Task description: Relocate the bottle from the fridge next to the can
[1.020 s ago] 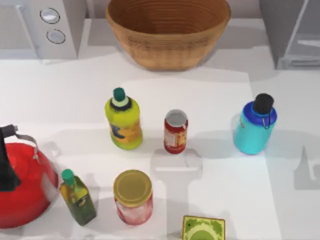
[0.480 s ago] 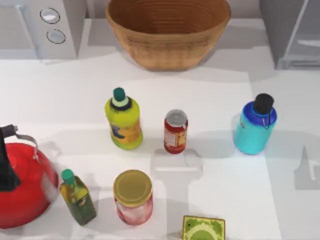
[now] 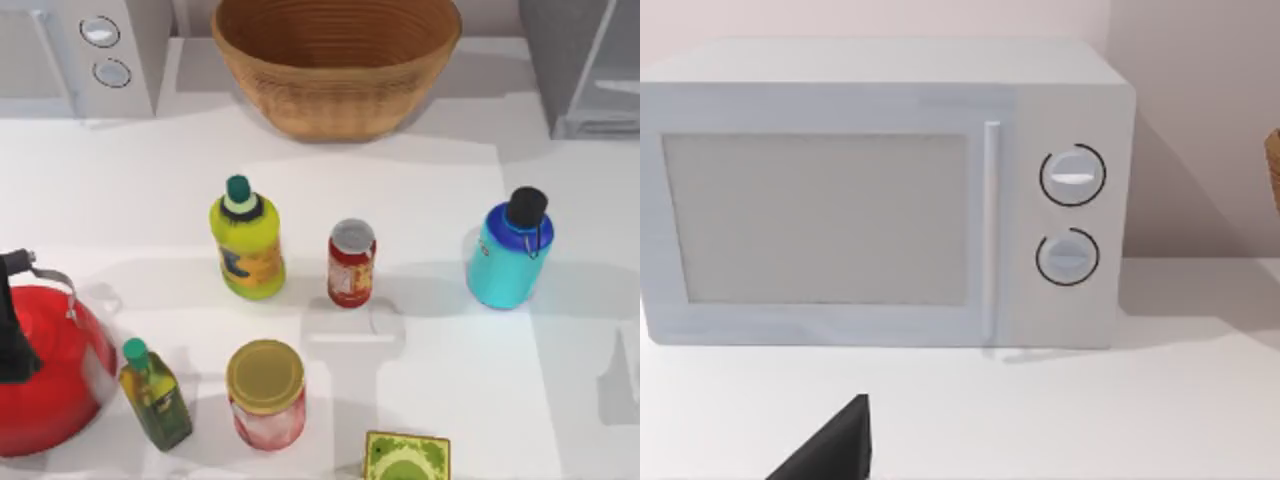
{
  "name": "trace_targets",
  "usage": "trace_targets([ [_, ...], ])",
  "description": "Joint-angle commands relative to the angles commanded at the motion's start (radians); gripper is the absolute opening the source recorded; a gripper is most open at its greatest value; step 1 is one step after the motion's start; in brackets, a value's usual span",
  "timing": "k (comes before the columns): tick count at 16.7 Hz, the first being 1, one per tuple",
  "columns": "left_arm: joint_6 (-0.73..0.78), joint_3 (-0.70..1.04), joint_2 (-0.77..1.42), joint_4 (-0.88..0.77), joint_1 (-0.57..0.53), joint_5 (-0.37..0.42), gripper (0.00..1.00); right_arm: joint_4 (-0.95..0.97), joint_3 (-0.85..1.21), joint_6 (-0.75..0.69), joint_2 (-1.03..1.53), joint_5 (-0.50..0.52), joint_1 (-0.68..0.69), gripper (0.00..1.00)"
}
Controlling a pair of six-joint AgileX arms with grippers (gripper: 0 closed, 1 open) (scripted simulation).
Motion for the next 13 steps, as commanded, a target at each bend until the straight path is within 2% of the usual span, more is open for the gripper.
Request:
trace_targets([
  [7, 0.000, 0.000, 0.000, 0.000, 0.000, 0.000, 1.00, -0.605, 0.249, -0.005, -0.305, -0.002, -0.001, 1.00],
  [10, 0.000, 0.000, 0.000, 0.000, 0.000, 0.000, 1.00, -0.760, 0.321, -0.008, -0.391, -0.002, -0.003, 1.00],
  [13, 0.000, 0.000, 0.000, 0.000, 0.000, 0.000, 1.00, -0.822, 0.352, -0.011, -0.429, -0.001, -0.003, 1.00],
])
